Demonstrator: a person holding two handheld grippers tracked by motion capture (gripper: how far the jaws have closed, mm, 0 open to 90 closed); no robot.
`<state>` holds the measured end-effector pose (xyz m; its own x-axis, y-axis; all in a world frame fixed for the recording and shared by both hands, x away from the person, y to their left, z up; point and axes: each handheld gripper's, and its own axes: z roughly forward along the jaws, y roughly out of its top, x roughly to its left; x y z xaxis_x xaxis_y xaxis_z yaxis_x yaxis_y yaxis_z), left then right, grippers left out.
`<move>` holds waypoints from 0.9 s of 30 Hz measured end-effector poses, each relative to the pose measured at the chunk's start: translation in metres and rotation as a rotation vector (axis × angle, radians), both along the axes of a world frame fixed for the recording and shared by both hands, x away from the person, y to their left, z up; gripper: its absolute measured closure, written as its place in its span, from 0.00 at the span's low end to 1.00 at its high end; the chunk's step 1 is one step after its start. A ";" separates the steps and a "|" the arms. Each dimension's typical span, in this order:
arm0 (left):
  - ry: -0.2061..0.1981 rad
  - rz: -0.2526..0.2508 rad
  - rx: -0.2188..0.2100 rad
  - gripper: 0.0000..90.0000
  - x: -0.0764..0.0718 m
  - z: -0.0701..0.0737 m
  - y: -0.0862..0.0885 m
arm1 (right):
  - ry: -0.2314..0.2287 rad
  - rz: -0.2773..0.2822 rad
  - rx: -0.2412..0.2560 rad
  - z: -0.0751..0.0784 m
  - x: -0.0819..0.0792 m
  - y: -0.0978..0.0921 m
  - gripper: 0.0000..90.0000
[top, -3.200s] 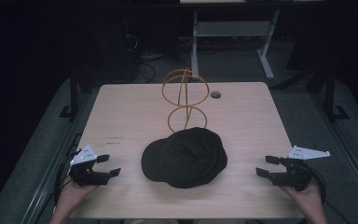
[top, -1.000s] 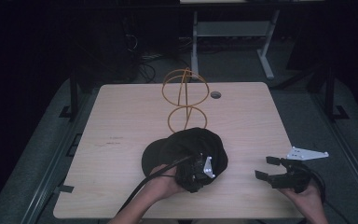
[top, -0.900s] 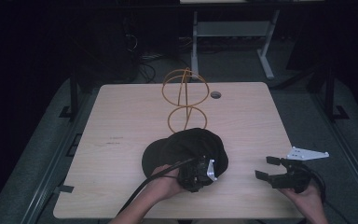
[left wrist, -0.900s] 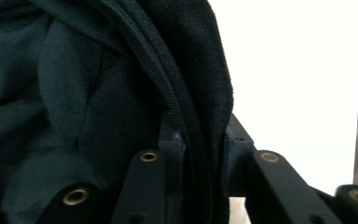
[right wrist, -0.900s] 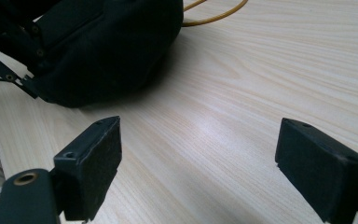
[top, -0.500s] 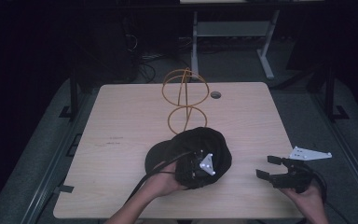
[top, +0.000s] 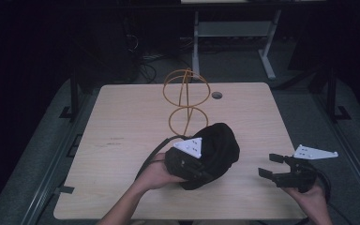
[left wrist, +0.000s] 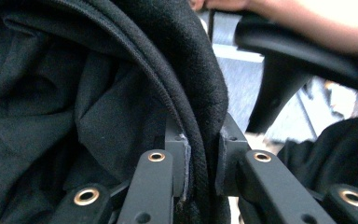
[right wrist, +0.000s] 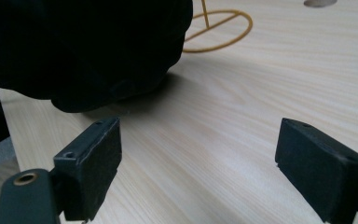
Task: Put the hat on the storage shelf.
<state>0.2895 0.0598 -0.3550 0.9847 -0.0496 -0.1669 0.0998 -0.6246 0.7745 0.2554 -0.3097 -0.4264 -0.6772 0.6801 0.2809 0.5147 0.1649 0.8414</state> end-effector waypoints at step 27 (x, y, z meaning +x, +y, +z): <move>0.017 -0.047 -0.273 0.87 0.014 0.052 0.019 | -0.208 0.076 0.080 0.080 -0.004 0.029 0.16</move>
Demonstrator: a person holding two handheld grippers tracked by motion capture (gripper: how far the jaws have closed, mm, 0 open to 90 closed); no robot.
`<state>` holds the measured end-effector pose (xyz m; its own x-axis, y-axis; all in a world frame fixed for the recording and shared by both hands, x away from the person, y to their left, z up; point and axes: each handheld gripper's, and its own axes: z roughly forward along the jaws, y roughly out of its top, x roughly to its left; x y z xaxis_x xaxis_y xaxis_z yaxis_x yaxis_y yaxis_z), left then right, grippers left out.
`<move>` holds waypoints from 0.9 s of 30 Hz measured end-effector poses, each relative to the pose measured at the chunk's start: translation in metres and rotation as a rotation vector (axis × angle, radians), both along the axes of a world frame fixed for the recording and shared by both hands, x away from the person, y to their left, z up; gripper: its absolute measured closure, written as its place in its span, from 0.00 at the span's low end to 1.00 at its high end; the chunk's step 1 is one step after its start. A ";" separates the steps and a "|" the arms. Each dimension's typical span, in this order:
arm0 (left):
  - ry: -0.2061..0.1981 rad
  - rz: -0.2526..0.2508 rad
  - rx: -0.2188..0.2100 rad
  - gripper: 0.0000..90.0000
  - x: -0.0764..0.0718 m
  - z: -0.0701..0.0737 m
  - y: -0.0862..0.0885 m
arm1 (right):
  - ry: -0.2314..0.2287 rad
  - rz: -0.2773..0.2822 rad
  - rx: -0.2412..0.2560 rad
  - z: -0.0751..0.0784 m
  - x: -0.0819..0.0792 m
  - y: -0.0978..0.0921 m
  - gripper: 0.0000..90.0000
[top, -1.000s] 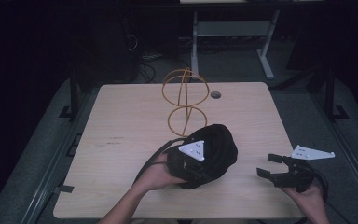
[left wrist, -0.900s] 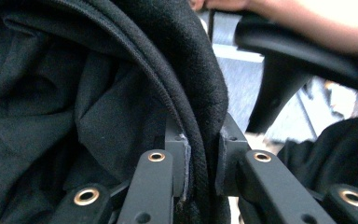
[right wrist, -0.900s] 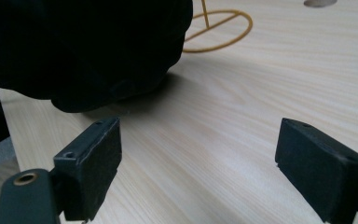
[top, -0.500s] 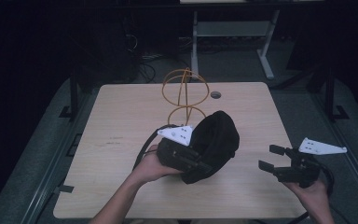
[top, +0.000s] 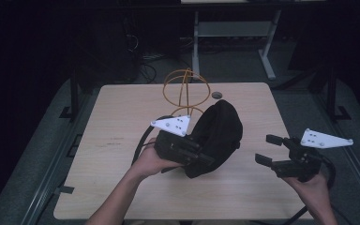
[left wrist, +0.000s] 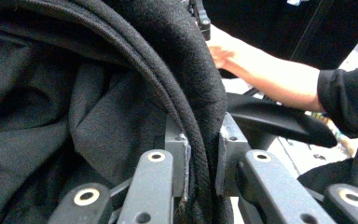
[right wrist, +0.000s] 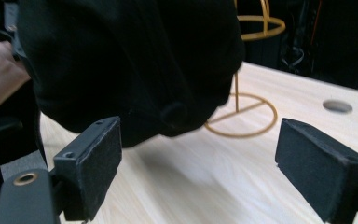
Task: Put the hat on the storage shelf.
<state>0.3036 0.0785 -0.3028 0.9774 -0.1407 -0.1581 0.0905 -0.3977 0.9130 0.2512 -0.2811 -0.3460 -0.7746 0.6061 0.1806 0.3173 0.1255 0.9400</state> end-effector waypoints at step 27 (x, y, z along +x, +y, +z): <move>-0.012 -0.043 -0.070 0.87 0.001 0.014 -0.011 | -0.092 0.018 0.085 0.034 0.015 0.025 0.19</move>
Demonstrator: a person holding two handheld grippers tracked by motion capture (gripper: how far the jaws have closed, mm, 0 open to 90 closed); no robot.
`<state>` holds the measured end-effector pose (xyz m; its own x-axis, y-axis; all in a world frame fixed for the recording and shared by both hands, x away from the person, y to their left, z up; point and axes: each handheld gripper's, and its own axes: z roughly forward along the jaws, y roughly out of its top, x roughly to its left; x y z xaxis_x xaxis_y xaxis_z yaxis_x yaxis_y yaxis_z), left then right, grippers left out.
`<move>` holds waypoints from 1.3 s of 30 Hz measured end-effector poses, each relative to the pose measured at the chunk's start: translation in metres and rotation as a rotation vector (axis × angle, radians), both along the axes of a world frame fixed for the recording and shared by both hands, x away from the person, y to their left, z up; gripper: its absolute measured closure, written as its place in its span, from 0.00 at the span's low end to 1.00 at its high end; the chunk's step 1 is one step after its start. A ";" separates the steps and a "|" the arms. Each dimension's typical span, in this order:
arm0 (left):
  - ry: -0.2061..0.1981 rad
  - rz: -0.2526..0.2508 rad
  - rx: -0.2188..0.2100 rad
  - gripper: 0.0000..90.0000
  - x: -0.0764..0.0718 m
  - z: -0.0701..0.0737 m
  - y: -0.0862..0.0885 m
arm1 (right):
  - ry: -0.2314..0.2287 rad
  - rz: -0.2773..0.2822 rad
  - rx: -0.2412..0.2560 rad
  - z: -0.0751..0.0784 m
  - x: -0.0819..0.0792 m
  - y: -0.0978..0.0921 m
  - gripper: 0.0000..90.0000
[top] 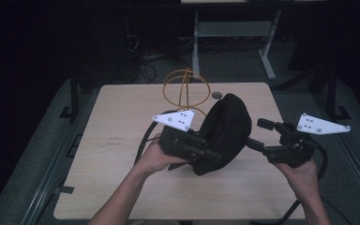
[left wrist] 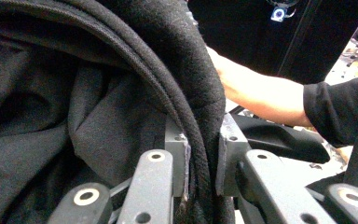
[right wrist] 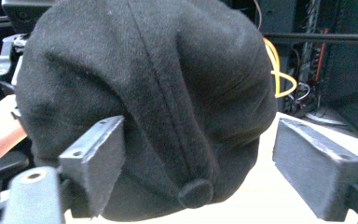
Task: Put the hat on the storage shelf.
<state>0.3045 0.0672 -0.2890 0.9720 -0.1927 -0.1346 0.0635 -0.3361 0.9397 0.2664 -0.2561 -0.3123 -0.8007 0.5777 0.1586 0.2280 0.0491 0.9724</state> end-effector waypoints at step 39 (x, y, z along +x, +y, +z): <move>-0.016 0.046 0.014 0.80 0.004 -0.005 0.009 | -0.068 -0.013 -0.025 0.004 -0.004 0.032 0.95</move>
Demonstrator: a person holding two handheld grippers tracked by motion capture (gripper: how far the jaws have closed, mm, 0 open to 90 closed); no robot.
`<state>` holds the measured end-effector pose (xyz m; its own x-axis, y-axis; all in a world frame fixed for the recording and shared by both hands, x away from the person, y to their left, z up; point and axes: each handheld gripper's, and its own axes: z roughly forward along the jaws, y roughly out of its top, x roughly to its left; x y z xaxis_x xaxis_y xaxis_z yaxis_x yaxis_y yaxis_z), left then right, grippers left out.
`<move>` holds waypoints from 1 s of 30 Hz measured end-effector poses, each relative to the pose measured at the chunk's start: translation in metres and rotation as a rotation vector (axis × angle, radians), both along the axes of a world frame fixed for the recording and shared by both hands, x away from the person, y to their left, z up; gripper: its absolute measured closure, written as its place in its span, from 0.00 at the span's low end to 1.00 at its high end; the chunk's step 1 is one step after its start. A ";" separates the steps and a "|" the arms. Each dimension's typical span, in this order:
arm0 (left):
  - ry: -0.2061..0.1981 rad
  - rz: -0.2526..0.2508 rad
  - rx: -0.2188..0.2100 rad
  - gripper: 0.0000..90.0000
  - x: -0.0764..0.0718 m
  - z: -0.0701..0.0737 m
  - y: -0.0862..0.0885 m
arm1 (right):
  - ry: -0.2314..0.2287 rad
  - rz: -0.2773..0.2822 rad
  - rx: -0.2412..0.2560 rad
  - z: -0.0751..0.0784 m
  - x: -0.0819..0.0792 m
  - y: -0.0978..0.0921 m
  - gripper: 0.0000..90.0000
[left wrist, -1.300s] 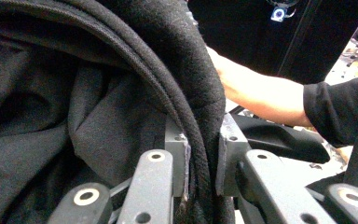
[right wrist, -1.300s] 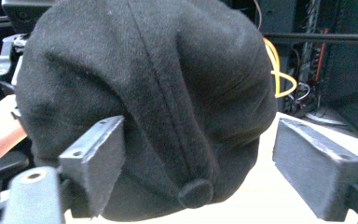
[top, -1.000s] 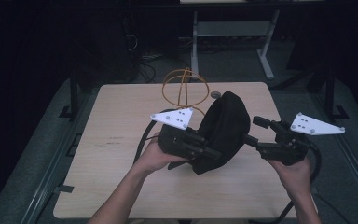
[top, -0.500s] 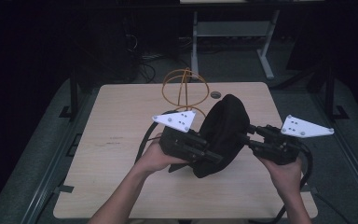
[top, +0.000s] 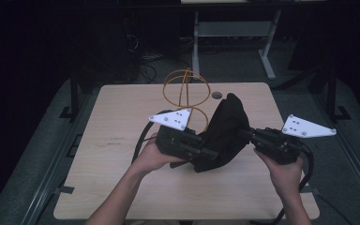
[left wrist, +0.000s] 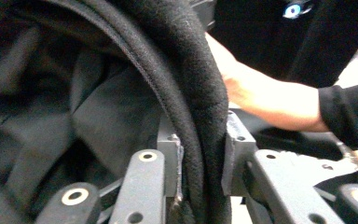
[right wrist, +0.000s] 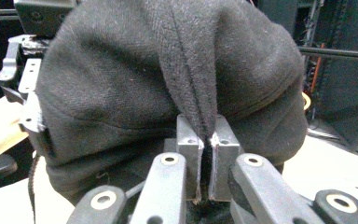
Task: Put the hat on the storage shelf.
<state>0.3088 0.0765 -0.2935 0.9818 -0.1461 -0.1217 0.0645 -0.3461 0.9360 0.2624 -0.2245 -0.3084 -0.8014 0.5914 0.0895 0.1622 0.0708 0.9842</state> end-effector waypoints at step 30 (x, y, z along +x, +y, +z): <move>-0.079 0.436 0.173 0.46 0.001 -0.042 0.086 | 0.017 -0.125 -0.086 0.045 0.040 0.004 0.96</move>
<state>0.3094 0.1624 -0.3358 0.9542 0.2975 -0.0303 0.1693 -0.4539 0.8748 0.3029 -0.2202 -0.2631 -0.7201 0.6923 0.0473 0.1920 0.1333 0.9723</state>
